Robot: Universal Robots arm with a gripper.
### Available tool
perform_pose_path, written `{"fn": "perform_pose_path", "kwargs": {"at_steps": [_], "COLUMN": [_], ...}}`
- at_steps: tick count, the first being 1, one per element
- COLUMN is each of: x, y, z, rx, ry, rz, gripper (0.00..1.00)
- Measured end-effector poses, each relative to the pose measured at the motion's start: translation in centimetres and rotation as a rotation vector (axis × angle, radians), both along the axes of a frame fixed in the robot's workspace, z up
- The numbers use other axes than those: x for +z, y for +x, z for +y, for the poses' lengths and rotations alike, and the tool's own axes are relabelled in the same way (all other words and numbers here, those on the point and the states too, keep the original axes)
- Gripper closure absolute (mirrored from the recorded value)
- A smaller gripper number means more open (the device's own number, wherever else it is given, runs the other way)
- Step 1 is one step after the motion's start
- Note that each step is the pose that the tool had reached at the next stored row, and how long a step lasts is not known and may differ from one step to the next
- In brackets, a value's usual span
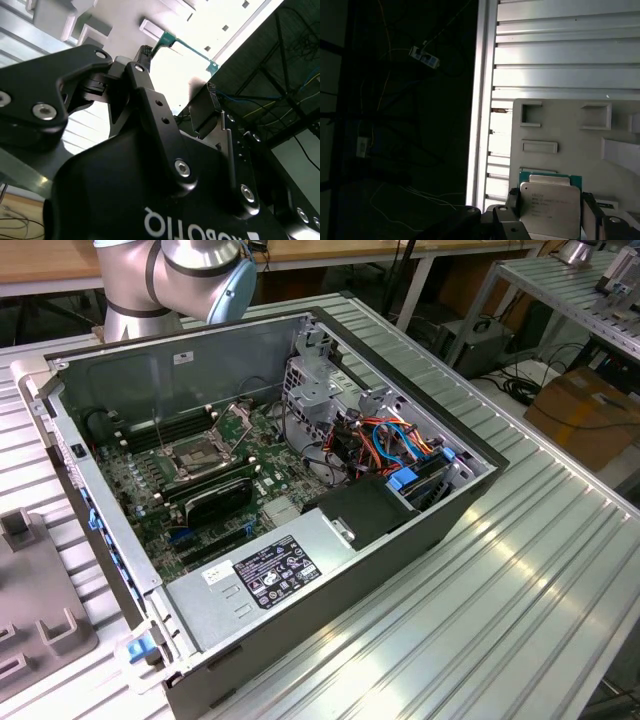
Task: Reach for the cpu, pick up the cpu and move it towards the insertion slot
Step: 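Pick up the cpu and move it towards the insertion slot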
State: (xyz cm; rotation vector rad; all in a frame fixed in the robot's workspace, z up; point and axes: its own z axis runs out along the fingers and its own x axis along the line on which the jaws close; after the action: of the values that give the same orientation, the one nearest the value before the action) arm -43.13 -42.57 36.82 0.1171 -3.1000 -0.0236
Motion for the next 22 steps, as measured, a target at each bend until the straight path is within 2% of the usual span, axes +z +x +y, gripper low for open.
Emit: {"fn": "perform_pose_path", "kwargs": {"at_steps": [6,10,16,22], "x": [0.02,1.21,1.22,1.57], "y": [0.75,0.77,1.65,1.66], "z": [0.01,0.01,0.01,0.01], "rx": [0.000,0.000,0.000,0.000], "ry": [0.0000,0.0001,0.0000,-0.0001], "rz": [0.0007,0.0005,0.0029,0.0030], "gripper": [0.45,0.45,0.45,0.45]}}
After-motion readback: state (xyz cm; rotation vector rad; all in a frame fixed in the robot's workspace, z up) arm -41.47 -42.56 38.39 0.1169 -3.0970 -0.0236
